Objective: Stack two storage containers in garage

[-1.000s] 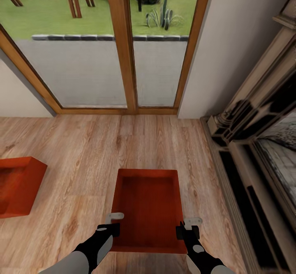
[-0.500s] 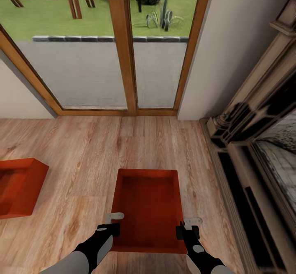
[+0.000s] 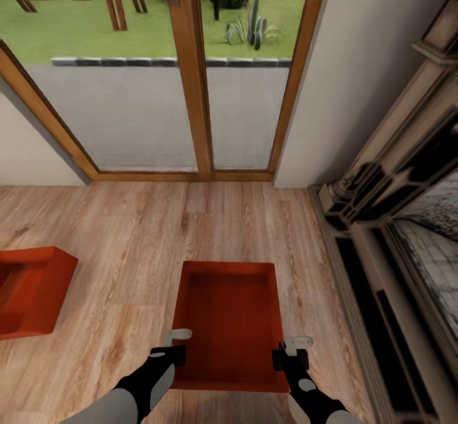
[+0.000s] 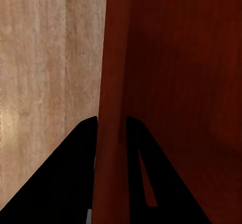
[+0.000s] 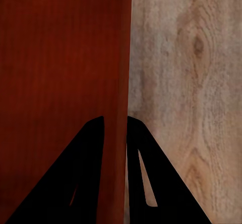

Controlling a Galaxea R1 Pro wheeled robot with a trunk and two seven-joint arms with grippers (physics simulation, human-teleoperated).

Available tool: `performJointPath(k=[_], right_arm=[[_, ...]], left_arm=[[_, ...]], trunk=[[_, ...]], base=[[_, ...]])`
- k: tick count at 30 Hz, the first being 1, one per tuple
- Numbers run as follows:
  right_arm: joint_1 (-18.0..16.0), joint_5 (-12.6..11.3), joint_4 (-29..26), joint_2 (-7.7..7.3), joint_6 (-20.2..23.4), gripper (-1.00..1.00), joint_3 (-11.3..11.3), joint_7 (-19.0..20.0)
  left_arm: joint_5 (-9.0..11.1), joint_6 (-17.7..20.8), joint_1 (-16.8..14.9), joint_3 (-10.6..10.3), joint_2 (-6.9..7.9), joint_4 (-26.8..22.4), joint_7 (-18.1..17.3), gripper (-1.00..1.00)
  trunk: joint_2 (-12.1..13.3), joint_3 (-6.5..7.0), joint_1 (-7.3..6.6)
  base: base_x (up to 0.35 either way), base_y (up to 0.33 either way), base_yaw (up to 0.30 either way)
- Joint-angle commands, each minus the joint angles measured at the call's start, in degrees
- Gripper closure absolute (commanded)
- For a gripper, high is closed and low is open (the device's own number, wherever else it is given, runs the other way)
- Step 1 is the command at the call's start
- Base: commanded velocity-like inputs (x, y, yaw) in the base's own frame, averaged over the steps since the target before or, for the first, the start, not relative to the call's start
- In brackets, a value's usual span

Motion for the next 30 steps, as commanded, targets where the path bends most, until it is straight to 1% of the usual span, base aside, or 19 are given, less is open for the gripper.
performJointPath(k=[1, 30], right_arm=[[-0.04, 0.44, -0.01, 0.04, -0.22, 1.0, -1.58, -0.12], [-0.04, 0.47, -0.01, 0.04, -0.31, 1.0, -1.58, -0.06]], left_arm=[[-0.12, 0.39, 0.03, -0.06, 0.02, -0.11, 0.78, 1.0], [-0.11, 0.39, -0.01, -0.02, 0.06, -0.11, 0.78, 1.0]], trunk=[[0.4, 0.16, -0.23], [12.03, 5.36, -6.6]], base=[[0.0, 0.0, 0.0], [0.0, 0.0, 0.0]])
